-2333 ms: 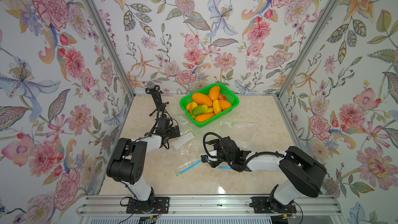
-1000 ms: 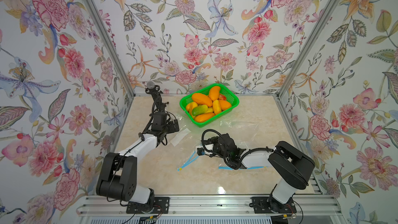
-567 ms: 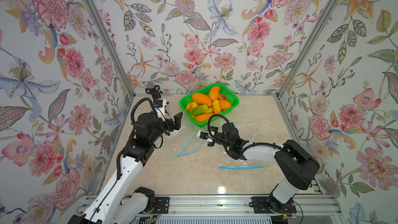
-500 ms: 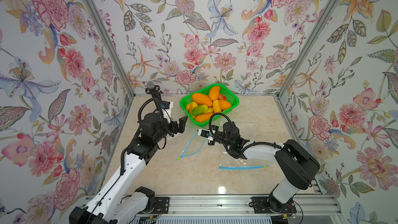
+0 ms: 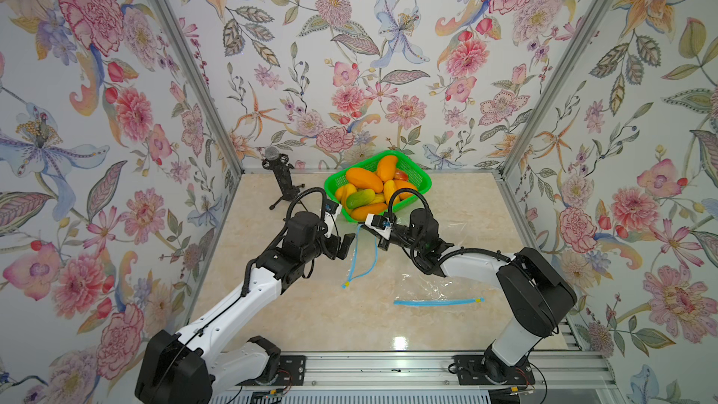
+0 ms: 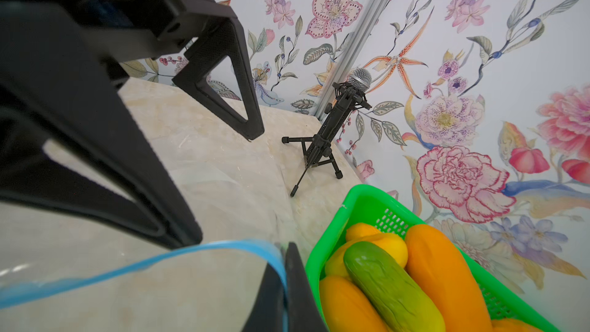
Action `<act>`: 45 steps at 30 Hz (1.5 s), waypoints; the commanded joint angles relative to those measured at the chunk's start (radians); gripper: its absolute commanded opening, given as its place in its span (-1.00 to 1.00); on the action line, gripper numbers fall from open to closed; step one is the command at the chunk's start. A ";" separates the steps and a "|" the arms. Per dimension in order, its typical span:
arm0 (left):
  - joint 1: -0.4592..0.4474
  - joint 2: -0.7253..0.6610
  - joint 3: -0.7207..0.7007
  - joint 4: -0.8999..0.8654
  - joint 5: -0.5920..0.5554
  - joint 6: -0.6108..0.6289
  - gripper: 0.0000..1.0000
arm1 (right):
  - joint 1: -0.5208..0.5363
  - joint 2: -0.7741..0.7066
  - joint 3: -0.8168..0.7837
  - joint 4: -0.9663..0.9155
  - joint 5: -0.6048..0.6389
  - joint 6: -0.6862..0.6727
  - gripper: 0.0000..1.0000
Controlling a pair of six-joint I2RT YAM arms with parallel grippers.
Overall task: Place the mango in a zip-top bag and seal the zipper
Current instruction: Open the zipper of the food storage bag.
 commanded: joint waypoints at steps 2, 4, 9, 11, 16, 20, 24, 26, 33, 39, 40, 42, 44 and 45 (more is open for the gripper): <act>-0.018 0.017 0.020 0.032 -0.022 0.018 0.98 | -0.003 0.025 0.056 -0.043 -0.011 0.017 -1.00; -0.017 0.000 0.011 0.057 0.003 0.010 0.98 | -0.003 0.034 0.065 -0.054 -0.009 0.013 -1.00; -0.017 -0.038 -0.016 0.120 0.081 -0.018 0.99 | -0.002 0.053 0.098 -0.084 0.019 0.019 -1.00; -0.017 -0.038 -0.034 0.153 0.124 -0.032 0.98 | 0.003 0.057 0.110 -0.095 0.032 0.023 -1.00; -0.017 0.026 -0.027 0.136 0.130 -0.025 0.98 | 0.010 0.056 0.131 -0.118 0.062 0.041 -1.00; -0.017 0.077 0.003 0.112 0.079 -0.014 0.85 | 0.034 0.052 0.156 -0.162 0.090 0.022 -1.00; -0.016 0.090 0.008 0.108 0.015 -0.012 0.09 | 0.026 0.046 0.143 -0.123 0.071 0.073 -0.96; -0.015 0.078 -0.001 0.126 -0.022 -0.030 -0.18 | 0.022 0.042 0.146 -0.135 0.076 0.088 -0.93; 0.001 0.070 -0.001 0.138 -0.124 -0.093 -0.79 | 0.017 0.005 0.170 -0.128 0.004 0.241 -0.37; 0.078 0.072 -0.022 0.126 -0.159 -0.205 -1.00 | -0.030 -0.084 0.061 0.227 -0.110 0.631 0.55; 0.088 0.067 -0.032 0.133 -0.153 -0.219 -1.00 | -0.065 -0.085 0.044 0.305 -0.073 0.738 0.69; 0.098 0.056 -0.050 0.146 -0.169 -0.254 -1.00 | -0.127 -0.062 0.039 0.360 0.028 1.028 0.79; 0.104 0.049 -0.062 0.164 -0.169 -0.287 -0.99 | -0.182 -0.006 0.082 0.300 0.060 1.254 0.76; 0.109 0.045 -0.063 0.170 -0.170 -0.310 -0.99 | -0.205 0.034 0.116 0.243 0.053 1.346 0.65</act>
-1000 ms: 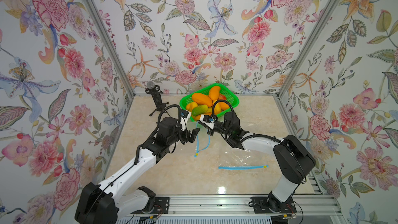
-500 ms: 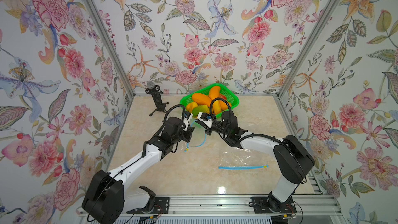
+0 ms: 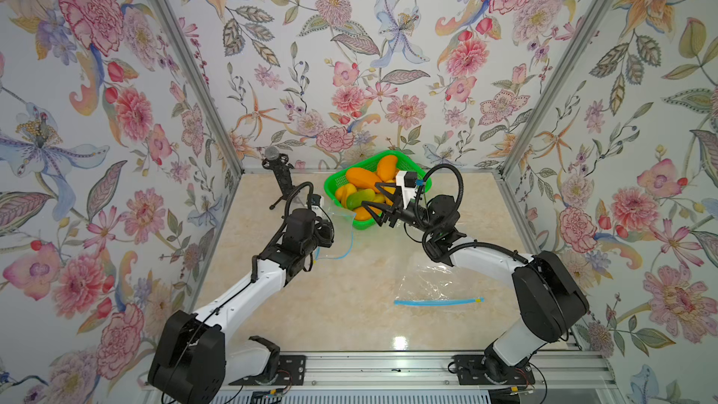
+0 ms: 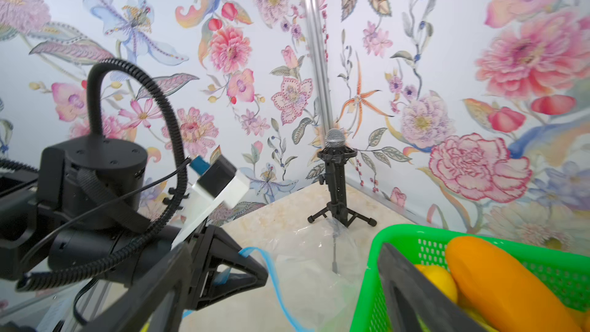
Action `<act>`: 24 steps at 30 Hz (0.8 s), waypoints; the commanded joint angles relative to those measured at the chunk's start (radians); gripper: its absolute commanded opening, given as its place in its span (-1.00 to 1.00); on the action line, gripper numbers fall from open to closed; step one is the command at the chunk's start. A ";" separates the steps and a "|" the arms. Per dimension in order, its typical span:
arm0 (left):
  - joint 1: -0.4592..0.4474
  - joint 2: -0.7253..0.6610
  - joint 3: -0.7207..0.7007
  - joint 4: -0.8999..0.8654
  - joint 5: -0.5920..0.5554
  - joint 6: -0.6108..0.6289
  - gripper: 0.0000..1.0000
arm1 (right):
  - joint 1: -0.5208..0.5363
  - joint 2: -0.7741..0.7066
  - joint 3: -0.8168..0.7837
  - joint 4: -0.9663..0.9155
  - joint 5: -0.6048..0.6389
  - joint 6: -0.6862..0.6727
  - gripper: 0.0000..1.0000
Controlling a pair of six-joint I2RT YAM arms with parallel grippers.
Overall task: Place the mango in a zip-top bag and seal the zipper
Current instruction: Open the zipper of the food storage bag, then pick up the mango from the basket.
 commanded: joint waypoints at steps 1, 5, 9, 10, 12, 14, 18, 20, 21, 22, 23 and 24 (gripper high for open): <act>0.012 -0.029 -0.017 0.044 -0.027 -0.109 -0.99 | -0.070 0.115 0.070 -0.019 0.055 0.482 0.61; 0.013 -0.018 0.017 0.053 -0.020 -0.188 -1.00 | -0.055 0.197 0.144 -0.194 0.142 0.495 0.68; 0.015 0.008 0.059 0.010 -0.108 -0.300 -1.00 | -0.035 0.265 0.263 -0.500 0.296 0.505 0.70; 0.014 0.016 0.066 0.008 -0.129 -0.329 -1.00 | -0.032 0.287 0.293 -0.557 0.331 0.523 0.67; 0.016 0.035 0.072 0.007 -0.171 -0.408 -1.00 | -0.015 0.335 0.378 -0.675 0.398 0.495 0.64; 0.017 0.059 0.078 0.028 -0.174 -0.457 -1.00 | -0.002 0.393 0.471 -0.767 0.432 0.477 0.64; 0.017 0.110 0.103 0.056 -0.151 -0.479 -1.00 | 0.000 0.515 0.640 -0.888 0.431 0.472 0.61; 0.019 0.124 0.114 0.059 -0.149 -0.472 -1.00 | -0.005 0.552 0.674 -0.904 0.425 0.489 0.58; 0.021 0.128 0.119 0.056 -0.151 -0.471 -1.00 | -0.004 0.564 0.686 -0.926 0.443 0.492 0.58; 0.024 0.132 0.121 0.060 -0.150 -0.473 -1.00 | 0.000 0.569 0.698 -0.949 0.470 0.487 0.59; 0.027 0.136 0.125 0.064 -0.147 -0.476 -1.00 | 0.003 0.573 0.708 -0.962 0.485 0.481 0.61; 0.032 0.143 0.128 0.072 -0.141 -0.475 -1.00 | 0.006 0.582 0.723 -0.978 0.494 0.478 0.63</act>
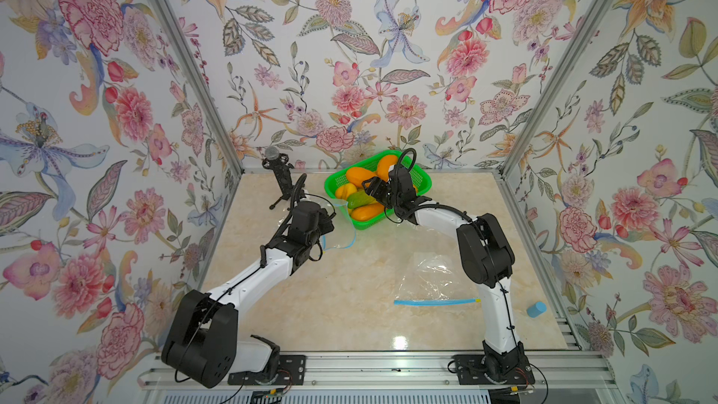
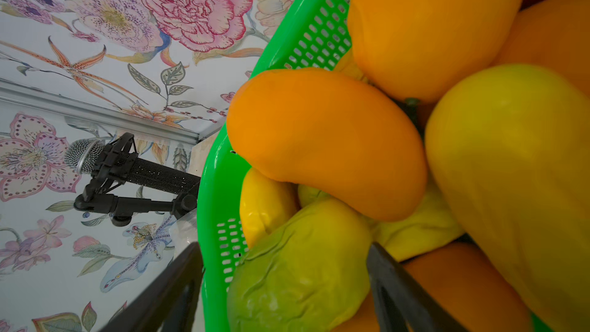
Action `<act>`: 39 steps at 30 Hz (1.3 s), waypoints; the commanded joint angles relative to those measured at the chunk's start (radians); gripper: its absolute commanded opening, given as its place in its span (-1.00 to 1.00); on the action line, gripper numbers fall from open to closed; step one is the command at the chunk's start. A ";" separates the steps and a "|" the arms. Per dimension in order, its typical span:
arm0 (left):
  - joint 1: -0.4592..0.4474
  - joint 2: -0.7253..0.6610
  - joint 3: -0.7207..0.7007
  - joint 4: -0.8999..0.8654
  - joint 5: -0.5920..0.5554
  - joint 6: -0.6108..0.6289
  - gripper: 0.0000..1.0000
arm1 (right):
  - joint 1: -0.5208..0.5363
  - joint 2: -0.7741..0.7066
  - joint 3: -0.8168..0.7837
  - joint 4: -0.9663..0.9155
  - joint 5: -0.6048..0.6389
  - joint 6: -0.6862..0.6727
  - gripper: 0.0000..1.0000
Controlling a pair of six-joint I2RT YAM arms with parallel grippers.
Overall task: Place the mango in a zip-top bag and seal the zipper
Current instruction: Pick up the mango from the basket.
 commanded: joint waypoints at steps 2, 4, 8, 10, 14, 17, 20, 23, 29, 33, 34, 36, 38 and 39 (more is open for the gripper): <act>0.027 0.031 0.056 0.035 -0.010 -0.034 -1.00 | 0.007 0.061 0.067 -0.137 0.043 0.021 0.62; 0.039 0.052 0.074 0.034 0.006 -0.036 -1.00 | 0.011 0.098 0.112 -0.157 0.020 0.021 0.62; 0.057 0.063 0.087 0.034 0.011 -0.036 -1.00 | 0.015 0.136 0.145 -0.167 -0.013 0.031 0.60; 0.066 0.063 0.092 0.030 0.014 -0.031 -1.00 | 0.016 0.136 0.145 -0.168 -0.027 0.028 0.61; 0.078 0.054 0.090 0.024 0.013 -0.024 -1.00 | 0.019 0.114 0.132 -0.164 -0.097 0.011 0.62; 0.082 0.049 0.085 0.022 0.012 -0.021 -1.00 | 0.021 0.081 0.098 -0.134 -0.135 0.013 0.62; 0.085 0.044 0.083 0.018 0.013 -0.019 -1.00 | 0.021 0.069 0.096 -0.127 -0.152 0.012 0.59; 0.086 0.037 0.082 0.011 0.018 -0.015 -1.00 | 0.022 0.073 0.101 -0.119 -0.175 0.009 0.40; 0.094 0.013 0.075 -0.007 0.013 -0.006 -1.00 | 0.030 0.055 0.082 -0.106 -0.166 -0.013 -0.07; 0.099 -0.005 0.074 -0.019 0.015 0.000 -1.00 | 0.030 0.008 0.054 -0.092 -0.149 -0.031 -0.27; 0.099 -0.008 0.079 -0.028 0.016 0.000 -1.00 | 0.030 -0.008 0.047 -0.091 -0.140 -0.043 -0.31; 0.100 -0.009 0.082 -0.030 0.021 0.002 -1.00 | 0.031 -0.035 0.032 -0.091 -0.119 -0.066 -0.36; 0.099 -0.010 0.080 -0.029 0.027 -0.005 -1.00 | 0.024 -0.053 0.012 -0.090 -0.108 -0.073 -0.42; 0.098 -0.008 0.080 -0.027 0.040 -0.008 -1.00 | 0.020 -0.058 0.000 -0.086 -0.108 -0.072 -0.47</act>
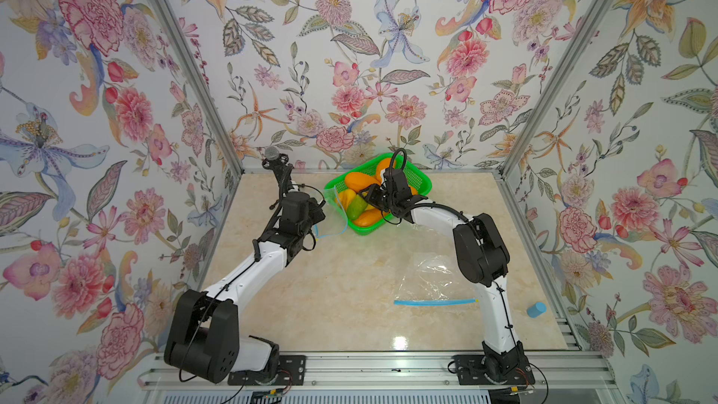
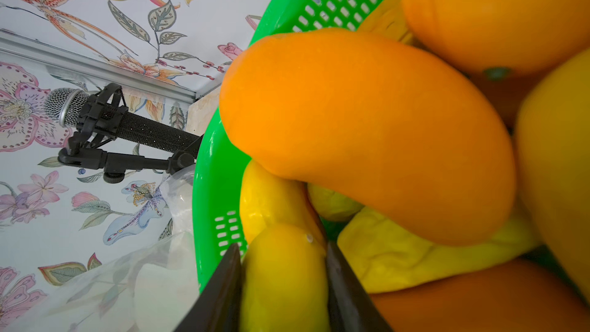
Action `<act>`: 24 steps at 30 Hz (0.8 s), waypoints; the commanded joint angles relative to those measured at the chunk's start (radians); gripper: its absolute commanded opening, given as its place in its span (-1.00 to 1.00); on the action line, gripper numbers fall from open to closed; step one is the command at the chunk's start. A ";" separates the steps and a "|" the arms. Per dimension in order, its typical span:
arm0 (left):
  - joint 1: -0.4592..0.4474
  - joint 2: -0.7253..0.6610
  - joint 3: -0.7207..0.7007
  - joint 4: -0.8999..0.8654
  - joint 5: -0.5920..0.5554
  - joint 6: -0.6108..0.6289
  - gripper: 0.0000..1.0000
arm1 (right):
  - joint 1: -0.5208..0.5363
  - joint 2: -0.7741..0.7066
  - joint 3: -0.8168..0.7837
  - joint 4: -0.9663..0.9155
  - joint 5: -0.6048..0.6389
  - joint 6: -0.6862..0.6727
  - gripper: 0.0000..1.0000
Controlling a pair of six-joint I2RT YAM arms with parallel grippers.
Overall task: Place the mango in a zip-top bag and seal the zipper
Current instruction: Pick up the mango from the basket.
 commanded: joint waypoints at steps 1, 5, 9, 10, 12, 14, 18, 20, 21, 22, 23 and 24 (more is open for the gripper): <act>0.009 -0.018 0.019 -0.012 0.024 -0.001 -1.00 | -0.005 -0.068 -0.044 0.013 0.025 -0.027 -0.50; 0.008 -0.011 0.026 -0.015 0.056 -0.018 -1.00 | -0.016 -0.103 -0.094 0.094 0.035 -0.033 -0.65; 0.004 -0.002 0.049 -0.045 0.064 -0.021 -1.00 | -0.015 -0.165 -0.132 0.173 0.099 -0.102 -0.71; 0.003 -0.002 0.053 -0.046 0.064 -0.022 -1.00 | -0.016 -0.167 -0.121 0.154 0.113 -0.125 -0.71; 0.001 0.000 0.054 -0.049 0.064 -0.021 -1.00 | -0.027 -0.157 -0.096 0.123 0.123 -0.136 -0.74; 0.000 0.002 0.054 -0.049 0.064 -0.024 -1.00 | -0.036 -0.156 -0.111 0.145 0.131 -0.136 -0.81; 0.000 0.019 0.064 -0.053 0.078 -0.032 -1.00 | -0.037 -0.176 -0.162 0.240 0.175 -0.172 -0.87; -0.002 0.033 0.078 -0.062 0.088 -0.032 -1.00 | -0.036 -0.201 -0.215 0.343 0.184 -0.180 -0.98; -0.003 0.042 0.088 -0.068 0.090 -0.034 -1.00 | -0.033 -0.218 -0.249 0.432 0.179 -0.190 -1.00; -0.006 0.051 0.101 -0.077 0.090 -0.034 -1.00 | -0.031 -0.234 -0.274 0.482 0.190 -0.192 -1.00; -0.007 0.057 0.112 -0.083 0.092 -0.032 -1.00 | -0.030 -0.249 -0.286 0.510 0.200 -0.199 -1.00; -0.009 0.066 0.126 -0.094 0.093 -0.032 -1.00 | -0.027 -0.269 -0.304 0.550 0.207 -0.207 -1.00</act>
